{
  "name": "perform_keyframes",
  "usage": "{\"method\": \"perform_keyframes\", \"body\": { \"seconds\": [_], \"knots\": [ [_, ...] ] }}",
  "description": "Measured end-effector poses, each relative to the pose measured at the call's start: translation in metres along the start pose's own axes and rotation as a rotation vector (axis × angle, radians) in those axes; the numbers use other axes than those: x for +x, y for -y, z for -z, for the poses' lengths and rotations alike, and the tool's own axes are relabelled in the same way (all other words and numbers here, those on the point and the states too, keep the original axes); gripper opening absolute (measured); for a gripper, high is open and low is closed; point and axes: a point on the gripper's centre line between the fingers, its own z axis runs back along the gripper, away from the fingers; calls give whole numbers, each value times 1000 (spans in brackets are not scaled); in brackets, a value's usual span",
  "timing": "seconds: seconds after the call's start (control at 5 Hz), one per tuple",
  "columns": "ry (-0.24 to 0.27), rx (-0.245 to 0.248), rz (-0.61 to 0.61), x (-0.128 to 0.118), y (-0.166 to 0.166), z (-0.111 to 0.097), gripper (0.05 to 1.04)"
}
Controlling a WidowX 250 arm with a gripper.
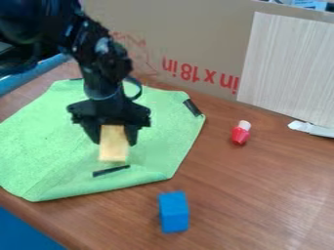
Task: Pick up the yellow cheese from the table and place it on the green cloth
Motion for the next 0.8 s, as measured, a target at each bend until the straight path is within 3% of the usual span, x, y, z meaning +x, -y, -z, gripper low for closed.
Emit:
{"method": "perform_keyframes", "body": {
  "seconds": [0.2,0.4,0.6,0.8],
  "knots": [
    [18,27,2,-1,-16,-3,754],
    [25,48,-6,1,-22,-2,822],
    [-4,80,-21,-3,-27,4,1012],
    [-18,74,-21,-5,-26,3,1010]
  ]
}}
